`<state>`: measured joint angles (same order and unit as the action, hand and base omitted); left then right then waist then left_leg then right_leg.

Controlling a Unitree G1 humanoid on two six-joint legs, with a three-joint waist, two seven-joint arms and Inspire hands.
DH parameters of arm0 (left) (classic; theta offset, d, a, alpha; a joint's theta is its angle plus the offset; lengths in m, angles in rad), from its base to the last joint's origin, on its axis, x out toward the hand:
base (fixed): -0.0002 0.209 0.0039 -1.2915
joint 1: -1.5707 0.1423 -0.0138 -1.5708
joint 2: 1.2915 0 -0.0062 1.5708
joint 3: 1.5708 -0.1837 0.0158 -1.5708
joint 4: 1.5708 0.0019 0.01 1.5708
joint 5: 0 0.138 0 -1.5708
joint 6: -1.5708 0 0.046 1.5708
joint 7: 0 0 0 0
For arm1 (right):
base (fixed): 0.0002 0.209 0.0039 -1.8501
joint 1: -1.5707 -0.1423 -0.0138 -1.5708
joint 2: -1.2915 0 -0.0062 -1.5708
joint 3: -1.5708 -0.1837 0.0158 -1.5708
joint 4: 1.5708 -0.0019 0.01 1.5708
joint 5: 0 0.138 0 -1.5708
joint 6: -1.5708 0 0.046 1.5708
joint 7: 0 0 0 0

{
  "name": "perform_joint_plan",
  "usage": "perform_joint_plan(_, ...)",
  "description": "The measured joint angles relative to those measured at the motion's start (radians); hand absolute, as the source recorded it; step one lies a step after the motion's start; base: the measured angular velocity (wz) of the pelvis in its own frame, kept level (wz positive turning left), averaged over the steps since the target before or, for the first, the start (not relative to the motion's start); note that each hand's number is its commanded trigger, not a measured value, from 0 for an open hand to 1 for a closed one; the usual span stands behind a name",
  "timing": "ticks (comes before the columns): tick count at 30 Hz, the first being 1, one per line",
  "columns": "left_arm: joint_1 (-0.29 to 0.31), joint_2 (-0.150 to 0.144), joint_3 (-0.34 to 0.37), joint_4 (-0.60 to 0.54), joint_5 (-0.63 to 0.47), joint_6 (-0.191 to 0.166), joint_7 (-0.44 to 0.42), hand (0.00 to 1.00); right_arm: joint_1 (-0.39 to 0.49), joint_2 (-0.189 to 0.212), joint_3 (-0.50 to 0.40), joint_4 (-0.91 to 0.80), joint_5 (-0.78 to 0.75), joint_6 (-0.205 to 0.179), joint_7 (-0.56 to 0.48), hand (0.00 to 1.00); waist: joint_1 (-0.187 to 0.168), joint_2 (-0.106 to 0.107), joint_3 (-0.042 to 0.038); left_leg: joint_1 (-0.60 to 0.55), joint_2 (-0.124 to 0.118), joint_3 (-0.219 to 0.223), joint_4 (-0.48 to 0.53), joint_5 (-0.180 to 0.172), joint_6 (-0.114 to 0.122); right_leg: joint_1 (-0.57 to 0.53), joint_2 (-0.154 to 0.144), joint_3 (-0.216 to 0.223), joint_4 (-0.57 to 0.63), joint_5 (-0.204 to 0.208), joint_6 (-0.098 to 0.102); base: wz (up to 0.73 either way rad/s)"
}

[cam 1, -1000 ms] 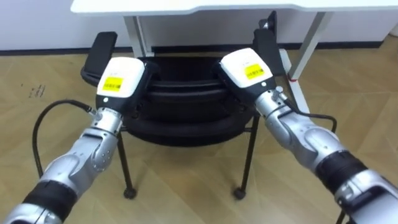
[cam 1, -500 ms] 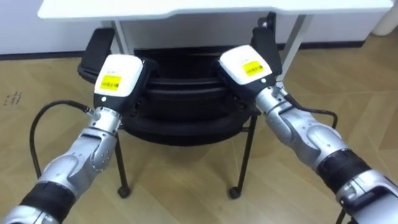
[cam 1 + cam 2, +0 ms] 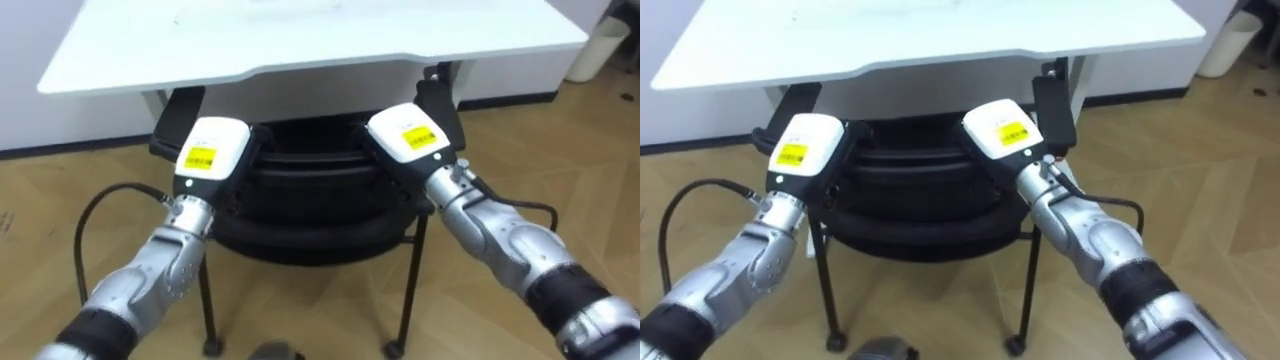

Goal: Push chair

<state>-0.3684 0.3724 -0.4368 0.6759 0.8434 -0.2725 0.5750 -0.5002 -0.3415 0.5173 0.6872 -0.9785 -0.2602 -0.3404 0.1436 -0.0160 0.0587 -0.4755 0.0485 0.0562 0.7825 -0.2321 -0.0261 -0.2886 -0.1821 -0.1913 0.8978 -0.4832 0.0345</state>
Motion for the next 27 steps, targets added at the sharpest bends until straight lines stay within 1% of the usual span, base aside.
perform_joint_plan(1, -0.005, 0.001, 0.000, 0.004, 0.000, -0.002, -0.002, 1.00, 0.001, 0.000, -0.002, -0.001, -0.003, 0.000, -0.005, 1.00, -0.001, -0.001, -0.0005, 0.000, -0.007, 0.000, 0.000, 0.000, 0.002, 0.000, -0.005, 0.002, -0.002, 0.001, 0.003, -0.06)
perform_joint_plan(2, -0.014, 0.002, 0.001, 0.013, 0.000, -0.008, -0.007, 1.00, 0.003, 0.000, -0.004, -0.001, -0.006, 0.000, -0.009, 1.00, -0.002, 0.002, -0.0025, 0.000, -0.013, 0.000, 0.000, 0.010, 0.025, 0.001, -0.008, 0.004, -0.009, 0.004, 0.010, -0.09)
perform_joint_plan(4, -0.024, 0.003, 0.002, 0.014, 0.000, -0.013, -0.018, 1.00, 0.003, 0.001, -0.009, -0.004, -0.006, 0.000, -0.009, 1.00, -0.002, -0.002, -0.0039, -0.001, -0.021, 0.002, -0.005, 0.005, 0.038, 0.001, -0.012, 0.012, -0.021, 0.005, 0.015, -0.09)
perform_joint_plan(7, -0.031, 0.009, 0.003, 0.005, 0.000, -0.016, -0.021, 1.00, 0.003, 0.001, -0.015, -0.016, -0.006, 0.001, -0.005, 1.00, -0.001, -0.008, -0.0078, -0.002, -0.021, 0.006, -0.026, 0.003, 0.041, -0.002, -0.008, 0.018, -0.062, 0.021, 0.026, -0.15)
perform_joint_plan(8, -0.031, 0.012, 0.003, 0.004, 0.001, -0.017, -0.020, 1.00, 0.003, 0.001, -0.015, -0.018, -0.007, 0.002, -0.005, 1.00, -0.001, -0.009, -0.0083, -0.001, -0.021, 0.006, -0.031, 0.003, 0.041, -0.002, -0.009, 0.018, -0.070, 0.026, 0.026, -0.10)
perform_joint_plan(9, -0.031, 0.012, 0.006, 0.002, 0.003, -0.018, -0.020, 1.00, 0.004, 0.002, -0.015, -0.021, -0.007, 0.009, -0.005, 1.00, -0.001, -0.012, -0.0101, 0.001, -0.023, 0.007, -0.043, 0.006, 0.045, 0.000, -0.008, 0.018, -0.083, 0.034, 0.028, -0.04)
perform_joint_plan(10, -0.030, 0.016, 0.015, -0.002, 0.014, -0.018, -0.021, 1.00, 0.005, 0.002, -0.015, -0.026, -0.007, 0.013, -0.005, 1.00, -0.001, -0.017, -0.0094, 0.001, -0.024, 0.007, -0.054, 0.013, 0.055, 0.001, -0.008, 0.016, -0.093, 0.038, 0.029, 0.00)
perform_joint_plan(12, -0.023, 0.019, 0.029, -0.022, 0.025, -0.015, -0.028, 1.00, 0.005, 0.003, -0.015, -0.038, -0.007, 0.021, -0.004, 1.00, -0.001, -0.023, -0.0101, -0.001, -0.024, 0.007, -0.065, 0.014, 0.056, -0.002, -0.010, 0.015, -0.109, 0.041, 0.030, -0.02)
perform_joint_plan(14, -0.011, 0.030, 0.037, -0.051, 0.027, -0.009, -0.039, 1.00, 0.006, 0.006, -0.014, -0.048, -0.008, 0.026, -0.002, 1.00, -0.001, -0.029, -0.0117, -0.001, -0.024, 0.007, -0.077, 0.014, 0.056, -0.003, -0.010, 0.014, -0.123, 0.042, 0.030, -0.06)
perform_joint_plan(15, 0.003, 0.031, 0.047, -0.079, 0.032, 0.003, -0.048, 1.00, 0.008, 0.008, -0.014, -0.059, -0.008, 0.033, 0.004, 1.00, -0.001, -0.036, -0.0126, -0.001, -0.026, 0.008, -0.079, 0.013, 0.057, -0.003, -0.013, 0.013, -0.125, 0.042, 0.031, 0.00)
perform_joint_plan(16, 0.018, 0.032, 0.057, -0.108, 0.036, 0.013, -0.062, 1.00, 0.016, 0.009, -0.014, -0.069, -0.007, 0.038, 0.007, 1.00, 0.000, -0.046, -0.0166, 0.001, -0.030, 0.010, -0.080, 0.010, 0.061, -0.001, -0.019, 0.010, -0.124, 0.042, 0.032, 0.00)
perform_joint_plan(17, 0.021, 0.034, 0.058, -0.115, 0.036, 0.014, -0.068, 1.00, 0.021, 0.009, -0.014, -0.073, -0.003, 0.040, 0.007, 1.00, 0.000, -0.050, -0.0178, 0.005, -0.032, 0.012, -0.080, 0.007, 0.065, 0.003, -0.021, 0.010, -0.124, 0.042, 0.035, 0.04)
perform_joint_plan(18, 0.029, 0.036, 0.058, -0.123, 0.036, 0.014, -0.077, 1.00, 0.031, 0.010, -0.014, -0.078, -0.001, 0.042, 0.007, 1.00, 0.002, -0.057, -0.0165, 0.020, -0.040, 0.013, -0.082, 0.002, 0.066, 0.018, -0.025, 0.010, -0.124, 0.043, 0.032, 0.00)
perform_joint_plan(19, 0.038, 0.034, 0.060, -0.127, 0.036, 0.015, -0.082, 1.00, 0.037, 0.010, -0.010, -0.078, -0.001, 0.043, 0.007, 1.00, 0.007, -0.059, -0.0159, 0.037, -0.041, 0.020, -0.082, -0.010, 0.068, 0.032, -0.026, 0.015, -0.126, 0.042, 0.033, -0.07)
perform_joint_plan(20, 0.041, 0.029, 0.060, -0.128, 0.036, 0.015, -0.081, 1.00, 0.038, 0.010, -0.008, -0.077, -0.001, 0.043, 0.007, 1.00, 0.012, -0.059, -0.0154, 0.045, -0.038, 0.024, -0.082, -0.013, 0.065, 0.038, -0.024, 0.019, -0.129, 0.041, 0.034, -0.16)
perform_joint_plan(21, 0.042, 0.026, 0.060, -0.127, 0.037, 0.014, -0.083, 1.00, 0.043, 0.013, -0.007, -0.076, -0.001, 0.047, 0.005, 1.00, 0.023, -0.057, -0.0152, 0.054, -0.034, 0.026, -0.083, -0.019, 0.061, 0.050, -0.019, 0.021, -0.140, 0.041, 0.034, -0.14)
perform_joint_plan(22, 0.040, 0.030, 0.066, -0.125, 0.045, 0.011, -0.082, 1.00, 0.043, 0.021, -0.009, -0.078, -0.001, 0.049, 0.003, 1.00, 0.026, -0.058, -0.0148, 0.055, -0.030, 0.025, -0.082, -0.023, 0.060, 0.055, -0.012, 0.021, -0.148, 0.042, 0.034, -0.08)
perform_joint_plan(24, 0.036, 0.033, 0.068, -0.125, 0.046, 0.007, -0.079, 1.00, 0.039, 0.021, -0.009, -0.077, 0.001, 0.058, 0.003, 1.00, 0.029, -0.057, -0.0142, 0.054, -0.029, 0.020, -0.082, -0.028, 0.055, 0.059, 0.002, 0.021, -0.160, 0.044, 0.033, 0.00)
perform_joint_plan(27, 0.024, 0.033, 0.069, -0.124, 0.046, 0.005, -0.073, 1.00, 0.034, 0.019, -0.008, -0.085, 0.000, 0.064, -0.008, 1.00, 0.028, -0.054, -0.0129, 0.043, -0.023, 0.005, -0.092, -0.021, 0.046, 0.063, 0.022, 0.011, -0.191, 0.046, 0.029, 0.09)
